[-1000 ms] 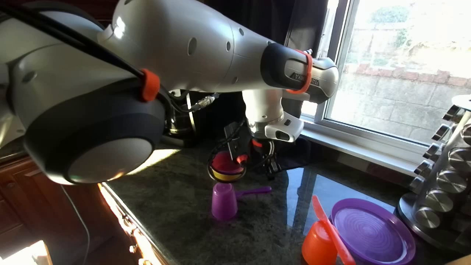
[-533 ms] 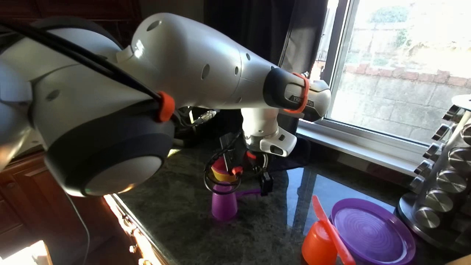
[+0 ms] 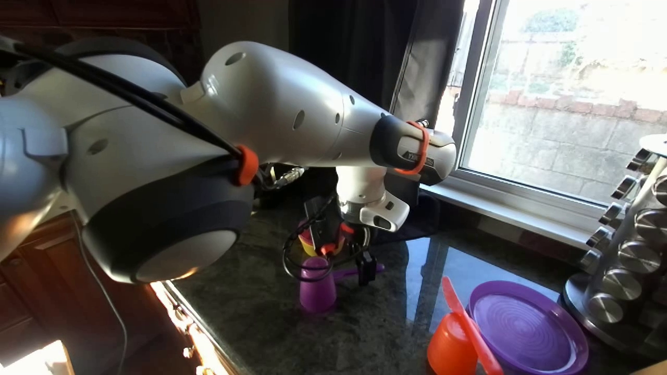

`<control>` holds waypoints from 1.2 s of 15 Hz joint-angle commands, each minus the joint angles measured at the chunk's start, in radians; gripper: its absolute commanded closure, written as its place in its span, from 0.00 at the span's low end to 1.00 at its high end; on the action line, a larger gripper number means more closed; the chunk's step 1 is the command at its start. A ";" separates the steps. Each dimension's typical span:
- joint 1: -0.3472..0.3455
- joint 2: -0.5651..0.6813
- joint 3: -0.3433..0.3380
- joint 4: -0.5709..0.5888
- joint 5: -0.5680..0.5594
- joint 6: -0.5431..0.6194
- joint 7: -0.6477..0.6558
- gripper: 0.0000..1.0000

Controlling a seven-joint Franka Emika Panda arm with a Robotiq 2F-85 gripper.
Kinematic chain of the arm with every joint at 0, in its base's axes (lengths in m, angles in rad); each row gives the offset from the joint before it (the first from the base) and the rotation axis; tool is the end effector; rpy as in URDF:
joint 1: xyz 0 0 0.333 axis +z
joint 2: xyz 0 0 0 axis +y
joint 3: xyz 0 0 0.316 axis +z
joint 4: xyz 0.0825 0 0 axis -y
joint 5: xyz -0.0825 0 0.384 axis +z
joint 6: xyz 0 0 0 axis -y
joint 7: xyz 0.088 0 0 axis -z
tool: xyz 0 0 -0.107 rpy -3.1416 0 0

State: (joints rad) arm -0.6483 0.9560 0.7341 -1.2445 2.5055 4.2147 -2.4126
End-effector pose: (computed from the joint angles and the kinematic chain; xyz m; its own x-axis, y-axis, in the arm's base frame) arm 0.5732 -0.1481 0.2617 0.8120 -0.5792 0.0725 -0.5756 -0.8151 -0.0650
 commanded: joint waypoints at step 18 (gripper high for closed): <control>-0.117 -0.097 0.078 -0.144 0.016 0.001 0.078 0.96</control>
State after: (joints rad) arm -0.6806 0.9234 0.7457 -1.2987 2.5054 4.2182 -2.3665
